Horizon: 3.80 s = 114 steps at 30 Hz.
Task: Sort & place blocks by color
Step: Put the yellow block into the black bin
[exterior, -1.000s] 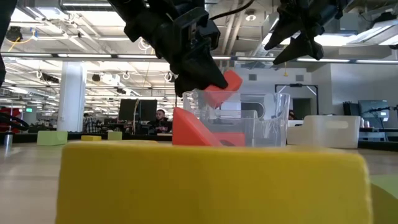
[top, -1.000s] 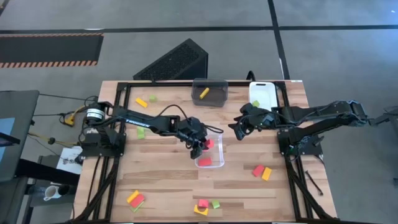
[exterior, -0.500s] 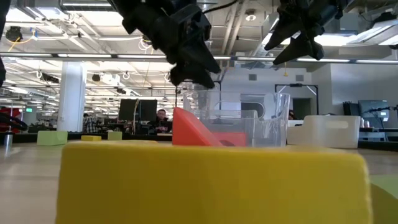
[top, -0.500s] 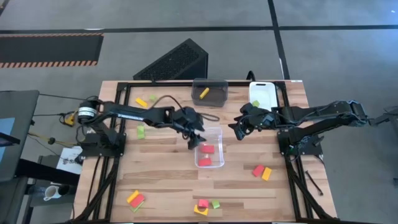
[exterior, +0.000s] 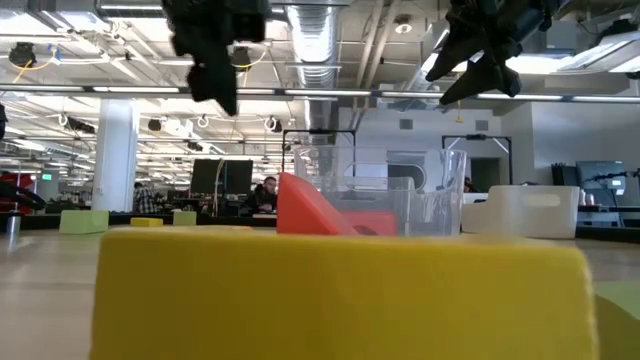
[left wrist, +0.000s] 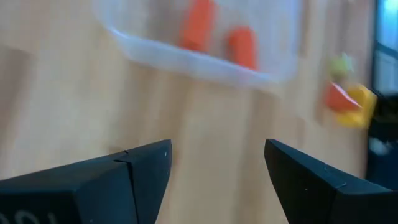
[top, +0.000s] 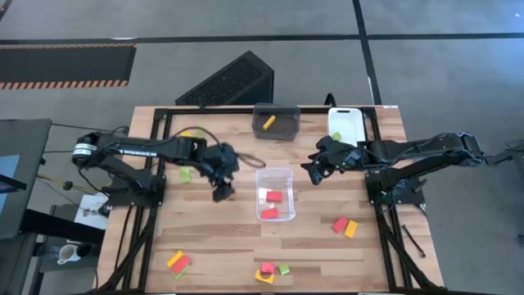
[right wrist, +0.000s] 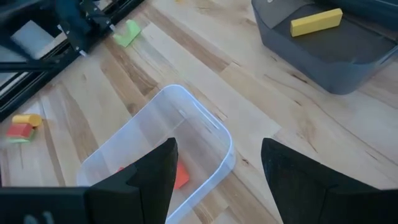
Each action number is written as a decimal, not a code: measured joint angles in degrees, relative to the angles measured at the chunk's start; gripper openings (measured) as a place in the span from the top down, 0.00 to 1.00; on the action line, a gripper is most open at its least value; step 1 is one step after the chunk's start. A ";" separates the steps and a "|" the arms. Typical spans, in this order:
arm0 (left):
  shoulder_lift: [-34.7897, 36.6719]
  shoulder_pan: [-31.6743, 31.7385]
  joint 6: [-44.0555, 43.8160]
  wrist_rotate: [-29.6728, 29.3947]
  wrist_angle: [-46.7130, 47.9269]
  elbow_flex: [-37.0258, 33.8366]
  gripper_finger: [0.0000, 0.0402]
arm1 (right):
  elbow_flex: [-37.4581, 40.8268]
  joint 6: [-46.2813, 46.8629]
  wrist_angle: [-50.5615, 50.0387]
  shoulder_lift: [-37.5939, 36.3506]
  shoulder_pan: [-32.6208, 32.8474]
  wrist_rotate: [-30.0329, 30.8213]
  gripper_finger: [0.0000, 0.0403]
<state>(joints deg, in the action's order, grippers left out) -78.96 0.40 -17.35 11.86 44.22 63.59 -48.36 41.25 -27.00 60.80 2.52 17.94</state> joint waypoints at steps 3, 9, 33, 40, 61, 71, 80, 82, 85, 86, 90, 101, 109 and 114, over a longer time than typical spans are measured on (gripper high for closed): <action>0.35 -5.78 -4.69 1.88 2.89 0.00 0.41 | 0.00 -1.26 -0.09 0.00 0.00 -0.03 0.37; 0.33 -18.41 -17.10 4.27 9.39 -0.02 0.41 | 0.02 -3.85 0.94 0.37 0.08 -3.51 0.37; -5.96 -65.12 -25.08 -17.96 12.62 -0.07 0.41 | -0.02 17.44 46.46 20.26 29.03 8.16 0.37; -13.96 -67.07 -16.02 -18.25 11.16 -0.07 0.40 | -5.24 21.75 46.65 28.23 32.67 12.02 0.37; -14.93 -61.28 -0.69 -13.62 10.03 -0.07 0.17 | -10.40 21.43 43.33 33.31 33.92 6.87 0.37; -14.93 -61.53 -3.42 -13.54 4.94 -5.27 0.17 | -10.40 21.12 42.27 33.29 33.90 5.54 0.37; -14.91 -61.57 -3.14 -12.71 2.02 -7.63 0.17 | -10.40 21.14 42.25 33.29 33.23 2.77 0.37; -14.93 -61.55 -2.61 -12.60 0.58 -7.65 0.17 | -10.40 21.20 42.25 33.29 32.94 2.77 0.37; -14.93 -61.53 -2.01 -12.58 -0.54 -7.61 0.17 | -10.41 21.26 42.27 33.27 32.93 2.73 0.37; -14.93 -61.53 -1.99 -12.58 -0.73 -7.61 0.17 | -10.40 21.25 42.27 33.27 32.94 2.63 0.37; -14.93 -61.53 -2.24 -12.36 -0.63 -7.61 0.17 | -10.40 21.25 42.27 33.27 32.96 2.55 0.37; -14.91 -61.53 -12.89 -11.92 -1.71 -10.53 0.17 | -10.40 21.19 42.27 33.27 32.96 2.54 0.37; -14.91 -61.55 -16.26 -10.76 -4.26 -12.68 0.17 | -10.40 21.18 42.27 33.27 32.96 2.51 0.37; -14.91 -61.55 -16.32 -10.74 -4.92 -13.09 0.17 | -10.40 21.18 42.27 33.27 32.96 2.44 0.37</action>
<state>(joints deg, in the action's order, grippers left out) -93.86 -61.14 -33.67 1.13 39.30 50.50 -58.76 62.43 15.27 94.06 35.48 20.38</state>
